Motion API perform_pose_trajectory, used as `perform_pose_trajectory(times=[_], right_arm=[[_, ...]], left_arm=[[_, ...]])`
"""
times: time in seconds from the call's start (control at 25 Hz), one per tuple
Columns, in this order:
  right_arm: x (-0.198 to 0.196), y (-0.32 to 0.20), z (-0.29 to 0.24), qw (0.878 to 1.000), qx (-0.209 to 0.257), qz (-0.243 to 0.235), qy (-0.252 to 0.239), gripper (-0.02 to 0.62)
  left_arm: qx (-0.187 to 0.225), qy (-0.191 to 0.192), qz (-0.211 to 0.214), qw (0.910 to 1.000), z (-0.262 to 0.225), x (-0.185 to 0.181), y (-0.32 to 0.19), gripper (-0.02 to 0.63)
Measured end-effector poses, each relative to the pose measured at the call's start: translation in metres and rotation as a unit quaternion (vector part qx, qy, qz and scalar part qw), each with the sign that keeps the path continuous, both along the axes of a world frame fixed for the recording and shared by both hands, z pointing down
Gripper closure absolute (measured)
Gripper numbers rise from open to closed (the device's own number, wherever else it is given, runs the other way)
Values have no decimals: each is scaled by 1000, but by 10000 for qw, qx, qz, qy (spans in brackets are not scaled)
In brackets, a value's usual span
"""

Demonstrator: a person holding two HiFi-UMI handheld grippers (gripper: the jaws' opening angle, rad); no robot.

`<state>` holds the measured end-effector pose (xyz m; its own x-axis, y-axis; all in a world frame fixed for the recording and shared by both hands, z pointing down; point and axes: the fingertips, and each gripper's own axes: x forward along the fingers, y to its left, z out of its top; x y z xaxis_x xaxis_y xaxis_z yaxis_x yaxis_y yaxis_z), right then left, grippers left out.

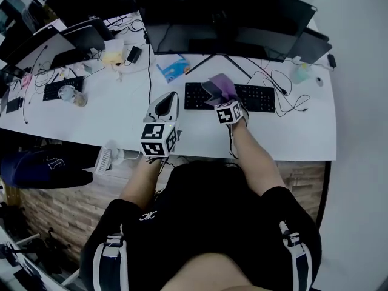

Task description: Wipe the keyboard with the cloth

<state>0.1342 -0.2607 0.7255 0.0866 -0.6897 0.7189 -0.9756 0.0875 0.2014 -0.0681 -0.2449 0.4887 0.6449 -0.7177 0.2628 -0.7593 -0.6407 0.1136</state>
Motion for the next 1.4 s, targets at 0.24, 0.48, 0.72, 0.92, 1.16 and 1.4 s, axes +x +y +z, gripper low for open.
perform_pose_trajectory(times=[0.24, 0.48, 0.72, 0.92, 1.16, 1.4], right_arm=[[40, 12, 0, 10000, 63, 51, 8, 505], [93, 30, -1, 9995, 52, 310, -3, 505], [145, 46, -2, 9987, 54, 509, -47, 505], [174, 57, -4, 9986, 68, 532, -46, 505], [205, 70, -3, 9984, 75, 561, -61, 505], [233, 82, -1, 9969, 119, 711, -303, 505]], left_arm=[[-1, -24, 80, 10000, 1, 38, 8, 594], [73, -46, 157, 9998, -5, 76, 16, 594], [111, -61, 178, 9998, -5, 107, 26, 594], [144, -43, 164, 9998, -7, 133, 36, 594], [166, -49, 99, 9998, -7, 155, 49, 594], [156, -68, -23, 9999, -3, 171, 61, 594]])
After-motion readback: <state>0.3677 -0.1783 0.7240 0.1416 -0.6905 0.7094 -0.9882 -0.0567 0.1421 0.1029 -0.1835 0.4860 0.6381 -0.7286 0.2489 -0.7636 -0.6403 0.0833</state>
